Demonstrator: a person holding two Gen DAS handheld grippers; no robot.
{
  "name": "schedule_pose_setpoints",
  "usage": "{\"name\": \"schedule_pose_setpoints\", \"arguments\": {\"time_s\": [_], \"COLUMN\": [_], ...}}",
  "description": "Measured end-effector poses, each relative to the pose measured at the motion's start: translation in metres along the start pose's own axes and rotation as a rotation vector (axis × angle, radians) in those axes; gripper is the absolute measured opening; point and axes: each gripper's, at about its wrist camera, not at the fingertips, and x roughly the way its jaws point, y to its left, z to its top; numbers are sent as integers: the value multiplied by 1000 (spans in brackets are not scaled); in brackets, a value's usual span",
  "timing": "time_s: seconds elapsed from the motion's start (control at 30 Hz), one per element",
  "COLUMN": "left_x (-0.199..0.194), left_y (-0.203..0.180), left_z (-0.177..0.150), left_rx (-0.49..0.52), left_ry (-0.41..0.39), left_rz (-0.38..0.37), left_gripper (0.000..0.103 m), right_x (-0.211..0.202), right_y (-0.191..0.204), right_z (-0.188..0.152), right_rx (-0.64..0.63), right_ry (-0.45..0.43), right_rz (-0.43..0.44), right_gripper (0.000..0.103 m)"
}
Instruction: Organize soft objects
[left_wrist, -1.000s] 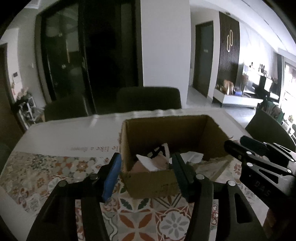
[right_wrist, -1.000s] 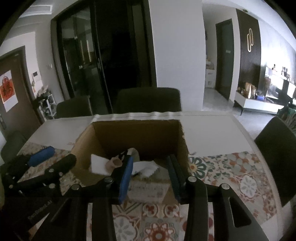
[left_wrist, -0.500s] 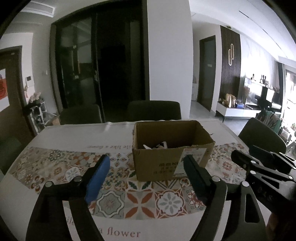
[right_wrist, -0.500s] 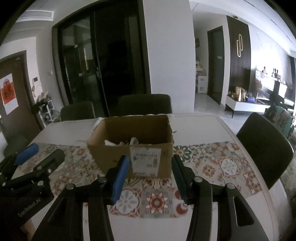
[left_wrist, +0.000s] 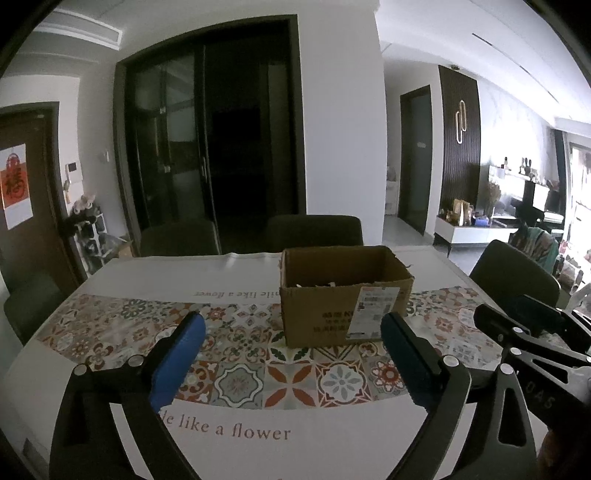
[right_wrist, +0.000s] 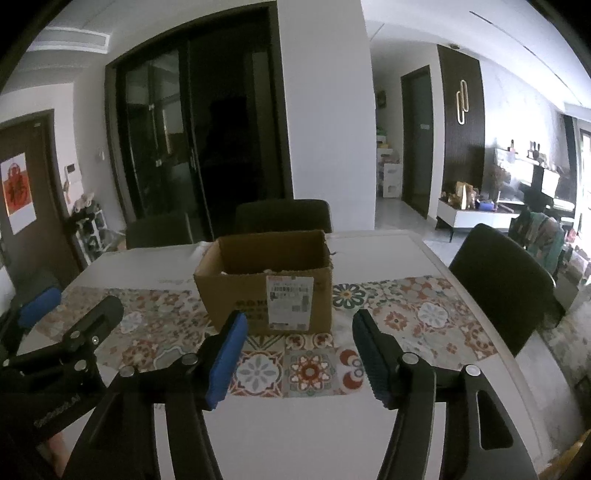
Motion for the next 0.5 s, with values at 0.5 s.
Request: {"name": "schedule_pose_setpoints", "arguments": {"time_s": [0.5], "left_x": [-42], "left_y": [-2], "left_z": [-22], "left_rx": [10], "left_ry": [-21], "left_rz": [18], "left_gripper": [103], "right_x": [-49], "right_y": [0], "right_z": [-27], "right_rx": [5], "right_ry": [-45], "right_rz": [-27], "right_gripper": [62]}}
